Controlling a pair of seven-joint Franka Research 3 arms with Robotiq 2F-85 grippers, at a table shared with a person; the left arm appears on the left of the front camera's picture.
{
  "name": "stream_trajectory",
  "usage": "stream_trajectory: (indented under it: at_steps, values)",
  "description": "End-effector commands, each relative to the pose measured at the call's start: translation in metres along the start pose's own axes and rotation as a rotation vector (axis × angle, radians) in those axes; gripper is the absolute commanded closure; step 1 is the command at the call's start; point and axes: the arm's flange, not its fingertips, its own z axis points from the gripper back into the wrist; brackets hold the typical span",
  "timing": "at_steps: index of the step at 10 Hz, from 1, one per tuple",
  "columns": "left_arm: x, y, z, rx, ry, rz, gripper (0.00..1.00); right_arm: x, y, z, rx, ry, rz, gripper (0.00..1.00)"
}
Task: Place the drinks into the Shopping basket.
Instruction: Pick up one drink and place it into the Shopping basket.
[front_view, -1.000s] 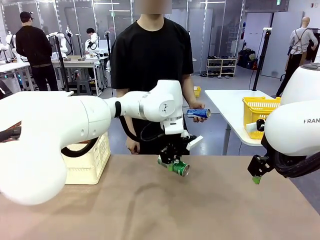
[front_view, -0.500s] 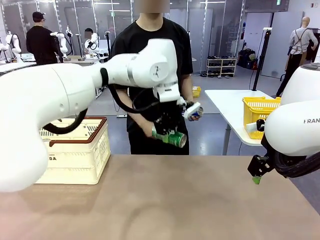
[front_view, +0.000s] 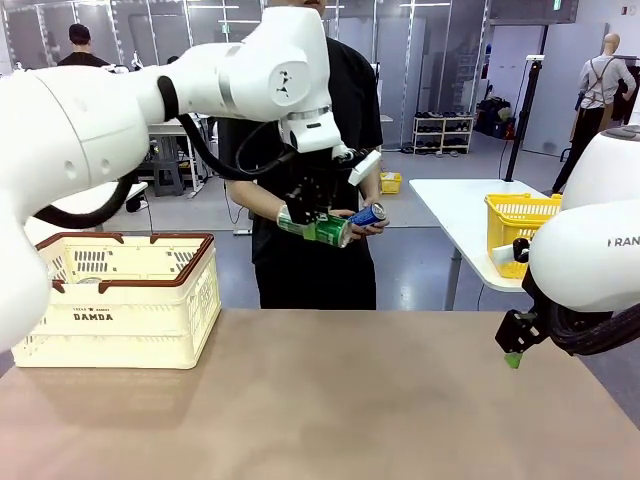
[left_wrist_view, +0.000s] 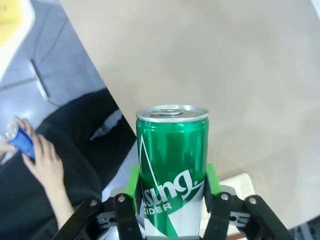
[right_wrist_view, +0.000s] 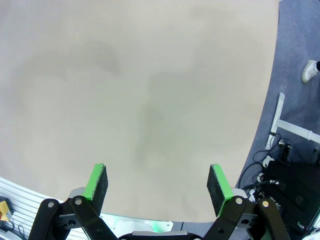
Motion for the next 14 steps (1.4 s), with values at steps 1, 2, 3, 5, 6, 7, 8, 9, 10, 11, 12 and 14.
stream_trajectory:
  at_steps: [1, 2, 3, 5, 6, 7, 8, 9, 10, 11, 12, 14]
  values:
    - [-0.023, -0.055, -0.005, -0.007, 0.005, 0.078, 1.0, 0.0, -0.001, 0.001, -0.002, -0.001, 0.005, 0.0]
    - [-0.035, -0.066, -0.005, -0.004, -0.004, 0.107, 1.0, 0.0, -0.001, 0.001, -0.002, -0.001, 0.005, 0.0]
    - [-0.039, -0.075, -0.002, 0.012, -0.015, 0.113, 1.0, 0.0, -0.001, 0.001, -0.002, -0.001, 0.005, 0.0]
    - [-0.039, -0.018, 0.007, -0.025, 0.017, 0.085, 1.0, 0.0, -0.001, 0.001, -0.002, -0.001, 0.005, 0.0]
    - [-0.039, -0.018, 0.007, -0.025, 0.017, 0.085, 1.0, 0.0, -0.001, 0.001, -0.002, -0.001, 0.005, 0.0]
    - [-0.039, -0.018, 0.007, -0.025, 0.017, 0.085, 1.0, 0.0, -0.001, 0.001, -0.002, -0.001, 0.005, 0.0]
    - [-0.039, -0.018, 0.007, -0.025, 0.017, 0.085, 1.0, 0.0, -0.001, 0.001, -0.002, -0.001, 0.005, 0.0]
    - [-0.039, -0.018, 0.007, -0.025, 0.017, 0.085, 1.0, 0.0, -0.001, 0.001, -0.002, -0.001, 0.005, 0.0]
    - [-0.039, -0.018, 0.007, -0.025, 0.017, 0.085, 1.0, 0.0, -0.001, 0.001, -0.002, -0.001, 0.005, 0.0]
    - [-0.038, -0.027, -0.005, -0.037, 0.012, 0.086, 0.42, 0.0, -0.001, 0.001, -0.002, -0.001, 0.005, 0.0]
    - [-0.048, -0.018, -0.013, -0.058, -0.012, 0.119, 0.42, 0.0, -0.001, 0.001, -0.002, -0.001, 0.005, 0.0]
    - [-0.082, -0.023, -0.002, -0.035, 0.016, 0.222, 0.42, 0.0, -0.001, 0.001, -0.002, -0.001, 0.005, 0.0]
